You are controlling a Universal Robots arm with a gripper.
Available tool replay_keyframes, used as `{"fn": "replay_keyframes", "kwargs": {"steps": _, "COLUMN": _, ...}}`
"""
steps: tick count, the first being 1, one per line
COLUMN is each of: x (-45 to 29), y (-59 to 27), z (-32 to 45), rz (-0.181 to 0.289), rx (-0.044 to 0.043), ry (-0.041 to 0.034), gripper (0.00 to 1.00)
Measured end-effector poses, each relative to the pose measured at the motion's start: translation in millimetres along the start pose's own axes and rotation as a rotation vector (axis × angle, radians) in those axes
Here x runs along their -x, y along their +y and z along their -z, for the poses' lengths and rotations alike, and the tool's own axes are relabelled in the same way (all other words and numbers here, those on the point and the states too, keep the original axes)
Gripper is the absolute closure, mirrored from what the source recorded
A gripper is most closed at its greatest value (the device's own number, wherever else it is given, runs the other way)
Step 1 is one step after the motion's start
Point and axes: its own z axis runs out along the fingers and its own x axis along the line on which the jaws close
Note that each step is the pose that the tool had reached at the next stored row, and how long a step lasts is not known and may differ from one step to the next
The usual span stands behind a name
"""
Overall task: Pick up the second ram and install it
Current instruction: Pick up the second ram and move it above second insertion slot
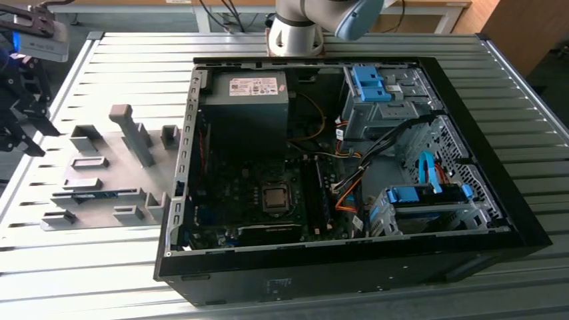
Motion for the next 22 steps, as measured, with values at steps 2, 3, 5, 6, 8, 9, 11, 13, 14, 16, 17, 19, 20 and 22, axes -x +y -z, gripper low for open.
{"fn": "replay_keyframes", "kwargs": {"steps": 2, "x": 0.0, "y": 0.1, "z": -1.1, "rz": 0.0, "rx": -0.0005, "ry": 0.0001, "gripper": 0.58}}
{"fn": "replay_keyframes", "kwargs": {"steps": 3, "x": 0.0, "y": 0.1, "z": -1.1, "rz": 0.0, "rx": -0.0005, "ry": 0.0001, "gripper": 0.58}}
{"fn": "replay_keyframes", "kwargs": {"steps": 5, "x": 0.0, "y": 0.1, "z": -1.1, "rz": 0.0, "rx": -0.0005, "ry": 0.0, "gripper": 0.58}}
{"fn": "replay_keyframes", "kwargs": {"steps": 6, "x": 0.0, "y": 0.1, "z": -1.3, "rz": 0.0, "rx": -0.0007, "ry": 0.0, "gripper": 0.58}}
{"fn": "replay_keyframes", "kwargs": {"steps": 8, "x": -0.1, "y": 0.0, "z": -3.2, "rz": 0.001, "rx": -0.0011, "ry": -0.0003, "gripper": 0.58}}
{"fn": "replay_keyframes", "kwargs": {"steps": 9, "x": -0.1, "y": 0.1, "z": -4.4, "rz": 0.005, "rx": -0.0012, "ry": -0.0001, "gripper": 0.58}}
{"fn": "replay_keyframes", "kwargs": {"steps": 11, "x": -0.2, "y": 0.1, "z": -6.7, "rz": 0.03, "rx": -0.0009, "ry": 0.0002, "gripper": 0.58}}
{"fn": "replay_keyframes", "kwargs": {"steps": 13, "x": -0.3, "y": 0.1, "z": -10.0, "rz": 0.039, "rx": -0.0007, "ry": 0.0003, "gripper": 0.58}}
{"fn": "replay_keyframes", "kwargs": {"steps": 14, "x": -0.4, "y": 0.1, "z": -11.8, "rz": 0.039, "rx": -0.0008, "ry": 0.0003, "gripper": 0.58}}
{"fn": "replay_keyframes", "kwargs": {"steps": 16, "x": -0.5, "y": 0.0, "z": -15.5, "rz": 0.04, "rx": -0.0011, "ry": 0.0002, "gripper": 0.58}}
{"fn": "replay_keyframes", "kwargs": {"steps": 17, "x": -0.5, "y": 0.0, "z": -17.3, "rz": 0.04, "rx": -0.0012, "ry": 0.0002, "gripper": 0.58}}
{"fn": "replay_keyframes", "kwargs": {"steps": 19, "x": -0.6, "y": 0.0, "z": -21.0, "rz": 0.04, "rx": -0.0012, "ry": 0.0001, "gripper": 0.58}}
{"fn": "replay_keyframes", "kwargs": {"steps": 20, "x": -0.6, "y": 0.0, "z": -22.7, "rz": 0.039, "rx": -0.0012, "ry": 0.0002, "gripper": 0.58}}
{"fn": "replay_keyframes", "kwargs": {"steps": 22, "x": -0.6, "y": 0.0, "z": -25.9, "rz": 0.039, "rx": -0.0012, "ry": 0.0002, "gripper": 0.58}}
